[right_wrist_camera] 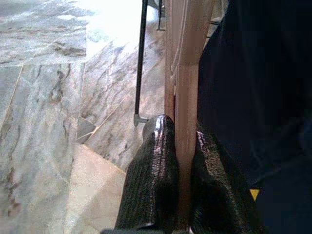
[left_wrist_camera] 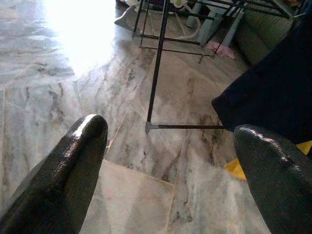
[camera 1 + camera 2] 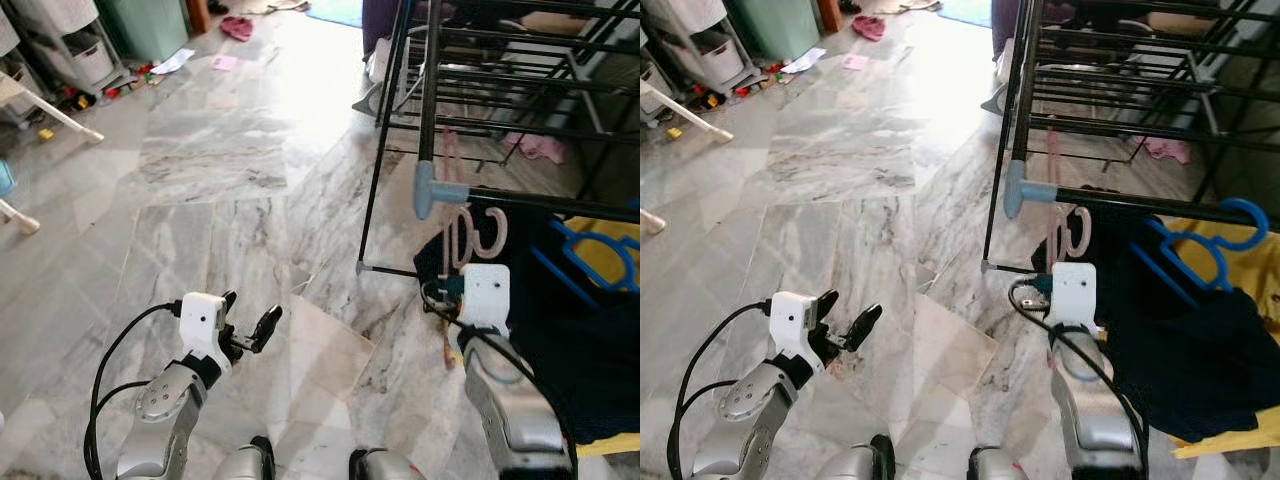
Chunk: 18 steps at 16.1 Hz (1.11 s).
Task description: Hang hanger
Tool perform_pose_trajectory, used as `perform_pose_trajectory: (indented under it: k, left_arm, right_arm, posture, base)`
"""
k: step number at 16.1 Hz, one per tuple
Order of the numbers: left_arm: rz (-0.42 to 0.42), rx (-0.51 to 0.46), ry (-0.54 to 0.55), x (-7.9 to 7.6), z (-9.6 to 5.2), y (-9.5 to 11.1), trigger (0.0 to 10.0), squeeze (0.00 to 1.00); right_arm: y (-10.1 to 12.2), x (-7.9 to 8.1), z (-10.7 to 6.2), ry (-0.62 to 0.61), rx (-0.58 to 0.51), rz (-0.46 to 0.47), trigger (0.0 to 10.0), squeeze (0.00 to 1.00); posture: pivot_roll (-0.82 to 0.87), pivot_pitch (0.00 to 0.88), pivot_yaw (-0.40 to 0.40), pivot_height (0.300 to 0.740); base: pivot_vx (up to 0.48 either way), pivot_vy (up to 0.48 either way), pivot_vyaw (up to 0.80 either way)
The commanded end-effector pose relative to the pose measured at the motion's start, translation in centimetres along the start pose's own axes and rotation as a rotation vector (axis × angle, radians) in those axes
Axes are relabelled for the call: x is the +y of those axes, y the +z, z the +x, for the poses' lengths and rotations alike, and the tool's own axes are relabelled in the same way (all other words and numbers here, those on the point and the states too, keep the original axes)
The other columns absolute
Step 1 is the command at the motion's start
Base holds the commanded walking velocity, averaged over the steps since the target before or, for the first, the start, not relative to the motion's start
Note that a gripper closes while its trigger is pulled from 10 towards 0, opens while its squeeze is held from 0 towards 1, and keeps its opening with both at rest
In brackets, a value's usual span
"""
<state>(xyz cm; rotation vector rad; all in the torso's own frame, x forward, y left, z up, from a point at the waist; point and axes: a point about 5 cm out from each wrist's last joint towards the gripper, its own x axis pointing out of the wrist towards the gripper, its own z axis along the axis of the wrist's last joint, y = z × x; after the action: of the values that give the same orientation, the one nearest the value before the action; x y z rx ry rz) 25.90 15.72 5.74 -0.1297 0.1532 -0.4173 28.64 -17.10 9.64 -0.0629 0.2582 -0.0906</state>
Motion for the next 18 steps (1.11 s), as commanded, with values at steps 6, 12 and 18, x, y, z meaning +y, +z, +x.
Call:
perform_pose_trajectory:
  k: [6,12,18]
  left_arm:
    - [0.005,0.012,0.008,0.2,-0.4,-0.7,10.0,0.00]
    - [0.006,0.019,0.014,0.6,-0.5,-1.4,10.0,0.00]
    - [0.012,0.032,0.000,1.0,-0.1,-1.8,10.0,0.00]
  right_arm:
    - [2.0,-1.3,1.4,-0.017,-0.023,0.041,10.0,0.00]
    - [0.2,0.0,-1.0,0.023,-0.014,0.035,10.0,0.00]
    - [1.4,-0.2,-1.7,-0.015,-0.100,0.050,10.0,0.00]
  posture:
    - [-0.05,0.216,0.018,0.740]
    - [-0.06,0.217,0.016,0.740]
    - [-0.08,0.216,0.036,0.740]
  base:
    - [0.000,0.000,0.00]
    - [0.000,0.000,0.00]
    - [0.000,0.000,0.00]
